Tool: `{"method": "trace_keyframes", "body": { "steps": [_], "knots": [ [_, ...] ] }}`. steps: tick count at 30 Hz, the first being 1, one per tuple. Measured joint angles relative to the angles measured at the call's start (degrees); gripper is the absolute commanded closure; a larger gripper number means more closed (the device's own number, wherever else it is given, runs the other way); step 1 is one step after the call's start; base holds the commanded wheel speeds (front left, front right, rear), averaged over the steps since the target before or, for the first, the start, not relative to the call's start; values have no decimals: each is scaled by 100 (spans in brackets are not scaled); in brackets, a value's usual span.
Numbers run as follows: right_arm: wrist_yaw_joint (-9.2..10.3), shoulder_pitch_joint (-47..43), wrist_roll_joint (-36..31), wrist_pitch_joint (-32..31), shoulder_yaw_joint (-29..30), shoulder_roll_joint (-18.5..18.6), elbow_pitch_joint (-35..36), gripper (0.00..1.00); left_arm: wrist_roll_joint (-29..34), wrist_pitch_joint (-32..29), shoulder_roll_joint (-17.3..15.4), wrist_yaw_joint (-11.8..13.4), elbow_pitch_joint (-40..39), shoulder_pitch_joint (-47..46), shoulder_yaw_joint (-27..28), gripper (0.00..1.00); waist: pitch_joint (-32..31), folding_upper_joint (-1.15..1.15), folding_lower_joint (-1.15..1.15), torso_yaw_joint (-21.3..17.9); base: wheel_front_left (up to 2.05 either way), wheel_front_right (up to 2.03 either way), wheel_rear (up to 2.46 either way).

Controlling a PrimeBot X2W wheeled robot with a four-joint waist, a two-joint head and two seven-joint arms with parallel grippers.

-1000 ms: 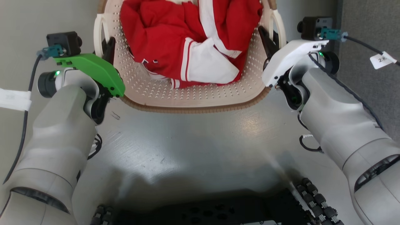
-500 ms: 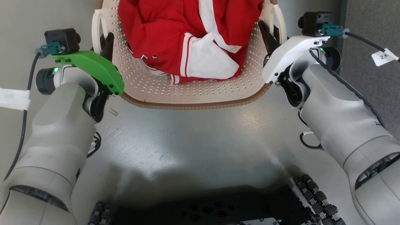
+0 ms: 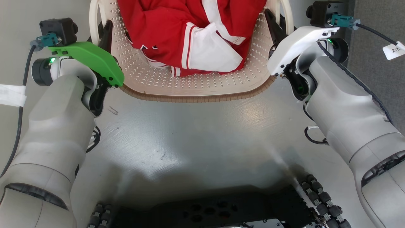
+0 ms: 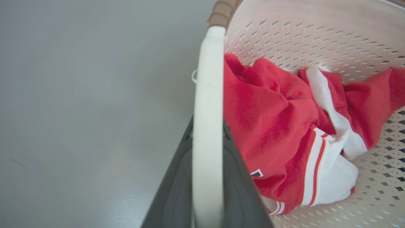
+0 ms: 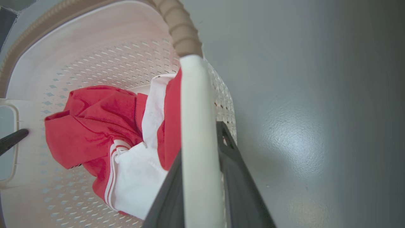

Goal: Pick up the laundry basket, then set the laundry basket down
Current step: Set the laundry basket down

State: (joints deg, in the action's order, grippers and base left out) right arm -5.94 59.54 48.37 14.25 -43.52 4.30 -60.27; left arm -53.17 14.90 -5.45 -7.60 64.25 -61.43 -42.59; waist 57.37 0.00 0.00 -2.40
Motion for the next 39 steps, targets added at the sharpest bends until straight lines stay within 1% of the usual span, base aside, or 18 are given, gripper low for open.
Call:
{"method": "trace_keyframes", "body": {
  "steps": [1, 2, 3, 4, 5, 6, 23, 27, 28, 31, 39],
  "knots": [
    [0, -1, 0, 0, 2, 0, 1, 100, 1, 4, 1, 0, -10, 0, -19, 100, 3, 0, 0, -1, 0, 0, 0],
    [0, -3, 0, 0, 7, -1, 3, 93, 1, 4, 1, 0, -12, 0, -25, 100, 5, 0, 0, -1, 0, 0, 0],
    [-1, -3, -1, 2, 29, -8, 12, 76, 1, 1, 0, 0, -2, 0, -20, 71, 6, 0, 0, -1, 0, 0, 0],
    [-49, -3, -4, 11, 30, -5, 31, 0, 1, -7, 23, 0, 16, 1, -26, 0, 6, 0, 0, -2, 0, 0, 0],
    [-103, -3, -7, 11, 29, -9, 51, 0, 1, -16, 36, 1, 37, 8, -30, 0, 5, 0, 0, -3, 0, 0, 0],
    [-112, -3, -10, 14, 32, -22, 54, 0, 1, -18, 29, 1, 42, 8, -27, 0, 2, 0, 0, -4, 0, 0, 0],
    [-110, -24, -154, 16, 131, -63, -107, 0, 4, -18, 9, 1, 80, 14, -3, 0, -135, 0, 0, -8, 0, 0, 0],
    [-88, -52, -154, 16, 209, -64, -156, 0, 46, -18, -40, 1, 105, 71, 27, 0, -257, 0, 0, -23, 0, 0, 0],
    [-49, -66, -155, 16, 241, -64, -158, 0, 57, -18, -46, 1, 107, 99, 38, 0, -293, 0, 0, -27, 0, 0, 0],
    [-48, -162, -160, 16, 310, -63, -154, 0, 53, -18, -46, 1, 100, 254, 108, 0, -421, 0, 0, -39, 0, 0, 0],
    [1, -466, -330, 16, 555, -63, -38, 0, 58, -18, -76, 1, -47, 635, 180, 0, -879, 0, 0, -69, 0, 0, 0]
  ]
}}
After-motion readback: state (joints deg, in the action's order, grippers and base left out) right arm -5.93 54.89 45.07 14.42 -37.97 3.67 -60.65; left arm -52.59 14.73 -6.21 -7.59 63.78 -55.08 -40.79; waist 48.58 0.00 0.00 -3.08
